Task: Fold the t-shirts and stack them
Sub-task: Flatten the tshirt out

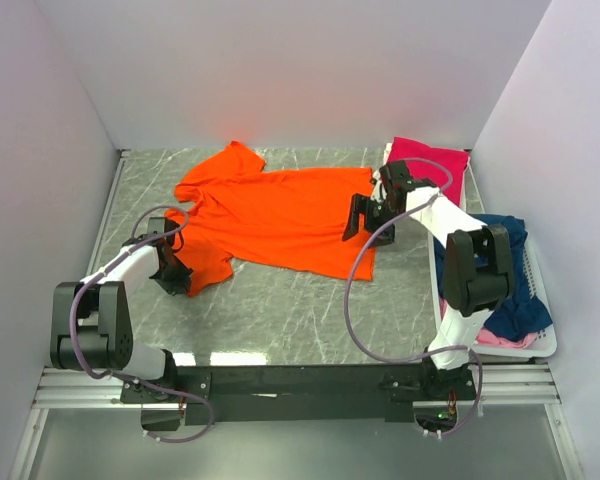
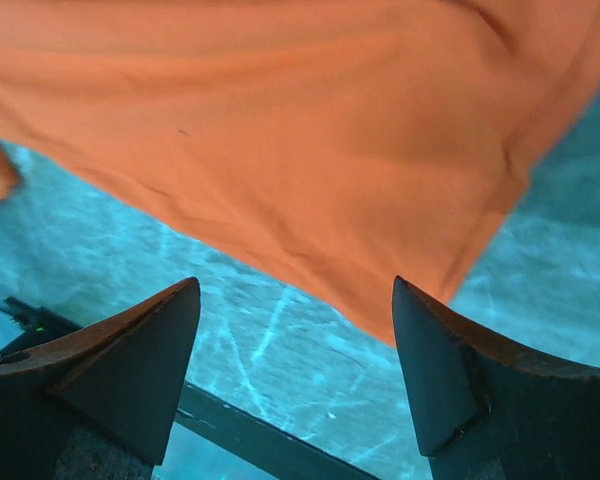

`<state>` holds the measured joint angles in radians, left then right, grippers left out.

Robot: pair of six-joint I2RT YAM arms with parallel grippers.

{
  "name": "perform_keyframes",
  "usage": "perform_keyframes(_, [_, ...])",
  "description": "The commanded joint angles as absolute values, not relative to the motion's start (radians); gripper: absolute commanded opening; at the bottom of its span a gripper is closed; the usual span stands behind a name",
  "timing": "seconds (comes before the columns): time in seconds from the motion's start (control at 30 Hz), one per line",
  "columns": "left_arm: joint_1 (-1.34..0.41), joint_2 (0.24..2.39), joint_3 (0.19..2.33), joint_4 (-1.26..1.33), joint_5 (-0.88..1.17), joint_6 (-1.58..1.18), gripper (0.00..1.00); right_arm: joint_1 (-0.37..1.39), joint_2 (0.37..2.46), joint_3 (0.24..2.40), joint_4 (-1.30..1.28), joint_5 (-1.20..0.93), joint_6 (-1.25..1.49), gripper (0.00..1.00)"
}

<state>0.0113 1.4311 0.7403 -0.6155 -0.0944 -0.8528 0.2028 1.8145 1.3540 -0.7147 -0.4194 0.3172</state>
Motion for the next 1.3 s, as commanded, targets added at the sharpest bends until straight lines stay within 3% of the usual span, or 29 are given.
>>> perform_keyframes(0.0, [0.005,1.450,0.753,-0.581,-0.075,-0.842,0.01,0.204,1.740,1.269,-0.721,-0.342,0.316,0.84])
perform_keyframes(0.27, [0.006,1.440,0.715,-0.552,-0.048,-0.830,0.01,0.206,1.680,1.076,-0.703,-0.261,0.359,0.79])
perform_keyframes(0.57, [0.005,1.454,0.739,-0.554,-0.048,-0.796,0.01,0.204,1.752,1.080,-0.658,-0.275,0.399,0.72])
perform_keyframes(0.97, [0.006,1.465,0.709,-0.509,-0.009,-0.811,0.01,0.210,1.767,1.046,-0.692,-0.236,0.396,0.46])
perform_keyframes(1.27, [0.006,1.460,0.744,-0.520,-0.017,-0.804,0.01,0.212,1.773,1.055,-0.706,-0.262,0.388,0.16])
